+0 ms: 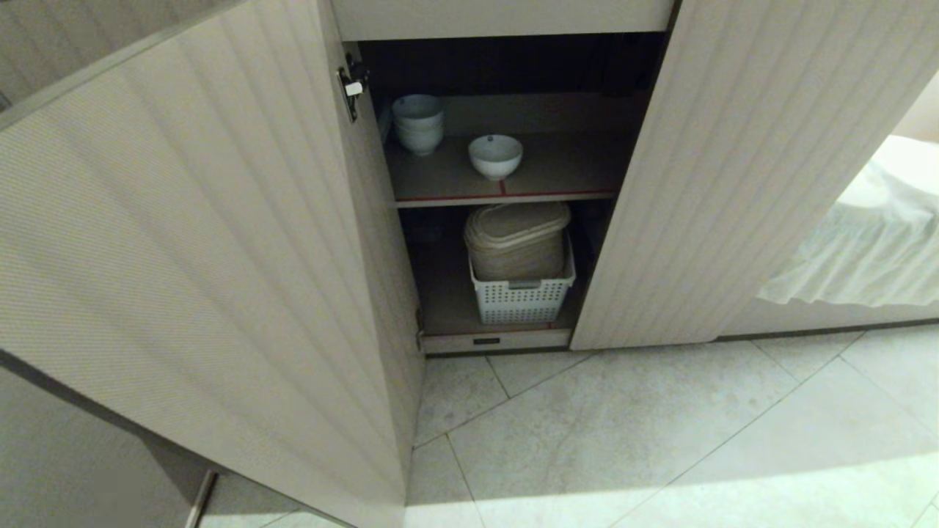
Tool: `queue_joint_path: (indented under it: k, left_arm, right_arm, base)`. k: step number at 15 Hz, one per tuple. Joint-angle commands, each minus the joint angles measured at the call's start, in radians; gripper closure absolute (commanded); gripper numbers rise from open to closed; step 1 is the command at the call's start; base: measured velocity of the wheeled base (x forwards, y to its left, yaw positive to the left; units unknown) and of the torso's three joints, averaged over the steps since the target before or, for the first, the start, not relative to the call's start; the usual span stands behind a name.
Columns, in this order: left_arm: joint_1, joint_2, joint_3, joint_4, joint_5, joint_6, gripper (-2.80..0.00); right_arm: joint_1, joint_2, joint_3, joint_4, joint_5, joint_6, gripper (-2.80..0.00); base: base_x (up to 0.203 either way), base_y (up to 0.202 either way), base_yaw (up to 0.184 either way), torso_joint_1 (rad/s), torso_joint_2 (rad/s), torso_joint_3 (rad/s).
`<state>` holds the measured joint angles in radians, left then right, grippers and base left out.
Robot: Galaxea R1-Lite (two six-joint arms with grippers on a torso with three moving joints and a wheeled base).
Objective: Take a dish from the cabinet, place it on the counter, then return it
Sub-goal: Close the cabinet door
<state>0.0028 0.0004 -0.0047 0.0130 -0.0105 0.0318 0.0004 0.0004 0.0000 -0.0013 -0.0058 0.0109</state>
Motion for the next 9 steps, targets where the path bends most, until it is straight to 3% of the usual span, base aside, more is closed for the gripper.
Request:
queue_joint_path:
  k: [1, 4, 9]
  left_arm:
    - [0.0, 0.0, -0.002, 0.001, -0.007, 0.033, 0.0]
    - [0.001, 0.011, -0.044, 0.009, -0.032, 0.045, 0.0]
    - [-0.005, 0.168, -0.121, -0.02, -0.084, 0.022, 0.0]
  right_arm:
    - [0.0, 0.0, 0.0, 0.0, 0.0, 0.0, 0.0]
    - [0.001, 0.0, 0.0, 0.0, 0.0, 0.0, 0.0]
    - [0.0, 0.0, 0.0, 0.0, 0.0, 0.0, 0.0]
  base:
    - [0.0, 0.0, 0.0, 0.0, 0.0, 0.0]
    - [0.0, 0.0, 0.0, 0.0, 0.0, 0.0]
    - [0.0, 0.0, 0.0, 0.0, 0.0, 0.0]
